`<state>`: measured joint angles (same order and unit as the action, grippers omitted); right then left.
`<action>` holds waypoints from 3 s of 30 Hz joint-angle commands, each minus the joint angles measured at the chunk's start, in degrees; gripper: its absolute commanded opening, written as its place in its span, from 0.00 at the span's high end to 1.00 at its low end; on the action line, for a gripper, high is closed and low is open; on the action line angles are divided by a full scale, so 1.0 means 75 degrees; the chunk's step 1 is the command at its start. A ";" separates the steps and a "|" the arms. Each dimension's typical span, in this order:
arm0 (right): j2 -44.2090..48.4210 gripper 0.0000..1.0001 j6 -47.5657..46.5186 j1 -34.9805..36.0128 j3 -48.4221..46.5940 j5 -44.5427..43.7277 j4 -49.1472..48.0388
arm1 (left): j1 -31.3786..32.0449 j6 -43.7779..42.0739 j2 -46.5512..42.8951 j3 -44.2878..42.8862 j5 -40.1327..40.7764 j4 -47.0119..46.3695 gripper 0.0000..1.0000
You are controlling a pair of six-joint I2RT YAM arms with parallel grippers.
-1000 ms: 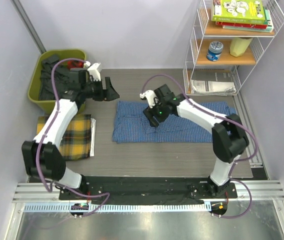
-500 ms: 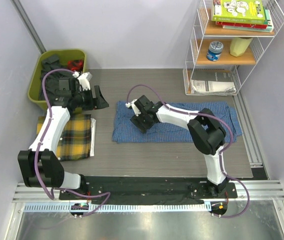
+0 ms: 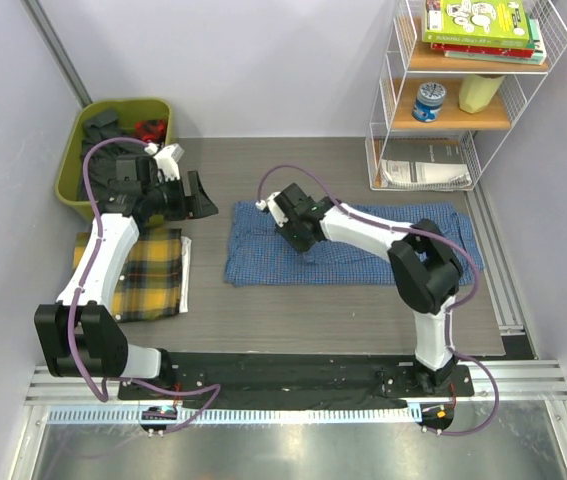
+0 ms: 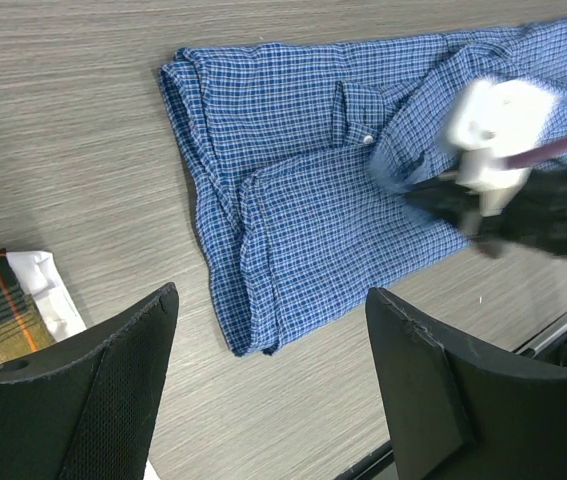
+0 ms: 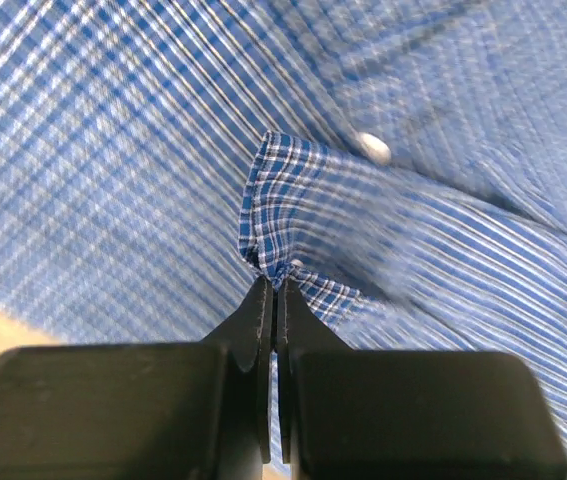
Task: Fold and stack the long sleeve shirts
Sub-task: Fold the shirt
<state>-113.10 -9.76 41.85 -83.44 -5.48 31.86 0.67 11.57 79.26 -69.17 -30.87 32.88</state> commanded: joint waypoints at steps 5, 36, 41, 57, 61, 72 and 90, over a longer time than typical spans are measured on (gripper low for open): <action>0.2599 0.99 -0.3288 -0.2295 -0.1751 0.0261 0.2383 | -0.0054 -0.0078 -0.0186 0.0081 -0.0723 -0.0353 0.23; 0.1722 0.99 -0.4938 -0.2135 -0.3709 0.0835 0.4329 | -0.0054 -0.0770 -0.0221 0.0562 -0.0841 -0.0119 0.00; 0.0387 0.99 -0.3342 -0.1502 -0.4904 0.1116 0.4669 | -0.0054 -0.0816 -0.0232 0.0468 -0.0782 0.0115 0.00; -0.1363 0.99 -0.0761 -0.1080 -0.4965 0.2662 0.3698 | -0.0054 -0.0898 -0.0198 0.0679 -0.0618 0.0233 0.00; -0.0824 0.99 -0.1006 -0.1044 -0.4311 0.3166 0.3744 | -0.0054 -0.0957 -0.0174 0.0691 -0.0630 0.0244 0.00; -0.0072 0.99 -0.0985 -0.0880 -0.3933 0.3964 0.3909 | -0.0054 -0.1004 -0.0139 0.0808 -0.0630 0.0256 0.00; -0.1455 0.85 0.0269 -0.0599 -0.3501 0.2875 0.1613 | -0.0054 -0.1250 0.0142 0.0749 -0.0664 0.0315 0.00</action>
<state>-125.89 -9.87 37.39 -110.85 20.36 50.85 0.62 2.61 79.33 -63.44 -34.61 36.71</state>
